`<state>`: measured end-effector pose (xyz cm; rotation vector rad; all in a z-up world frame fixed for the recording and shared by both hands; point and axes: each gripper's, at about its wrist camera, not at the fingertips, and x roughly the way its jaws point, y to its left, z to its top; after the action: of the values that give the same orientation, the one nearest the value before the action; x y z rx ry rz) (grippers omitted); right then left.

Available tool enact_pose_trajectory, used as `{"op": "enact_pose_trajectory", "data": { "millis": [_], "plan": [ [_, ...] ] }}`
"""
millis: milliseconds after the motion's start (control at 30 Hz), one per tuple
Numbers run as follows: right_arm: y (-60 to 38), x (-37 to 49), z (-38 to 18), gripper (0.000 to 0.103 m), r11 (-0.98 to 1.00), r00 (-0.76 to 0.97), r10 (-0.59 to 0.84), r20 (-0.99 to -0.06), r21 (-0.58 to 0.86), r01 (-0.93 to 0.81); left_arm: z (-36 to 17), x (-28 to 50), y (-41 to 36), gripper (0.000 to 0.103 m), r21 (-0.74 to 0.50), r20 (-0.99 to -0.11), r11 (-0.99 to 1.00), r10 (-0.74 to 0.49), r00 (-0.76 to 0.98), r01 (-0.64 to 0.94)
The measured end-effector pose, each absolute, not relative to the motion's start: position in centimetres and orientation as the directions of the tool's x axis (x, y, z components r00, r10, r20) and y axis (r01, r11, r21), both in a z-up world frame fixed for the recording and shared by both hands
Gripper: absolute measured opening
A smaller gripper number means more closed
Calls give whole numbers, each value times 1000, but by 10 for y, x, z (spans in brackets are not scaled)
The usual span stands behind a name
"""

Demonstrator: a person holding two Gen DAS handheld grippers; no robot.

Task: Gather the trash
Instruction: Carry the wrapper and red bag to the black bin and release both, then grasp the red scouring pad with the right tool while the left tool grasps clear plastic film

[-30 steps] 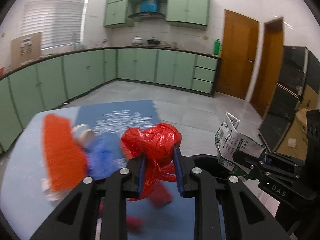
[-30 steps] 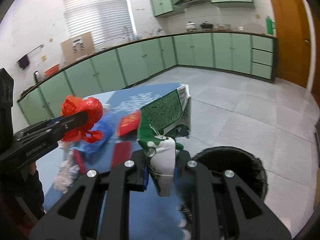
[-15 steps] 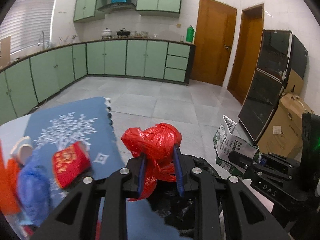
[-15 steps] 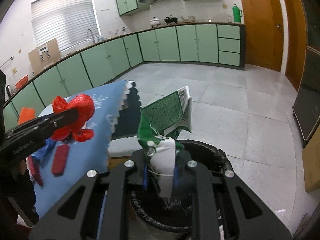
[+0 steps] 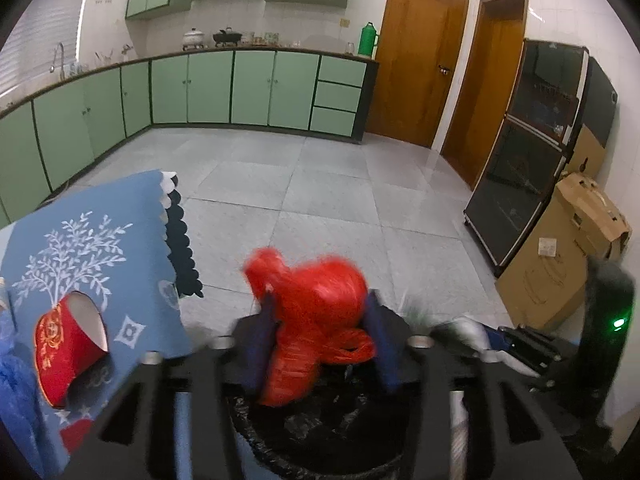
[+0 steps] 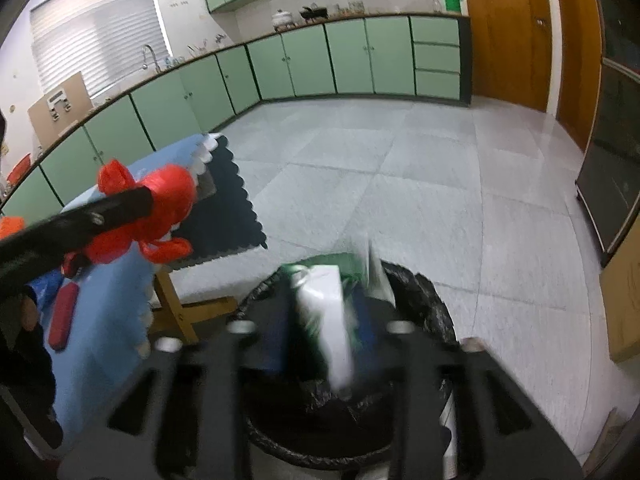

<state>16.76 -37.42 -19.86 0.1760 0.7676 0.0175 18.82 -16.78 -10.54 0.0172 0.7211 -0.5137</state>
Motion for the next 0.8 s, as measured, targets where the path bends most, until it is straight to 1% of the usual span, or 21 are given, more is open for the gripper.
{"op": "enact_pose_trajectory", "data": {
  "millis": [33,100,167,200,267,433,633,800],
  "plan": [
    [-376,167,-201,48,985,719,68,-692,162,62,-105,188,-167,63,-161,-631,877,-444,636,453],
    [-379,163,-203,54,985,716,59,-696,159,73,-101,186,-163,64,-164,-620,876,-449,643,454],
    [-379,158,-201,75,984,721,27,-692,146,103,-98,184,-157,69,-163,-615,881,-443,652,444],
    [-379,157,-199,78,983,726,16,-688,142,113,-96,183,-154,70,-165,-612,884,-440,657,438],
    [-379,152,-195,91,982,737,1,-676,138,126,-91,179,-143,73,-169,-608,892,-430,668,420],
    [-368,139,-174,93,975,763,14,-646,178,133,-72,160,-104,80,-138,-583,922,-371,723,363],
    [-331,135,-146,94,976,791,73,-607,208,69,-54,127,-44,80,-68,-550,968,-238,800,241],
    [-283,136,-131,94,976,811,144,-567,217,-22,-42,102,10,80,-22,-522,993,-108,846,114]
  ]
}}
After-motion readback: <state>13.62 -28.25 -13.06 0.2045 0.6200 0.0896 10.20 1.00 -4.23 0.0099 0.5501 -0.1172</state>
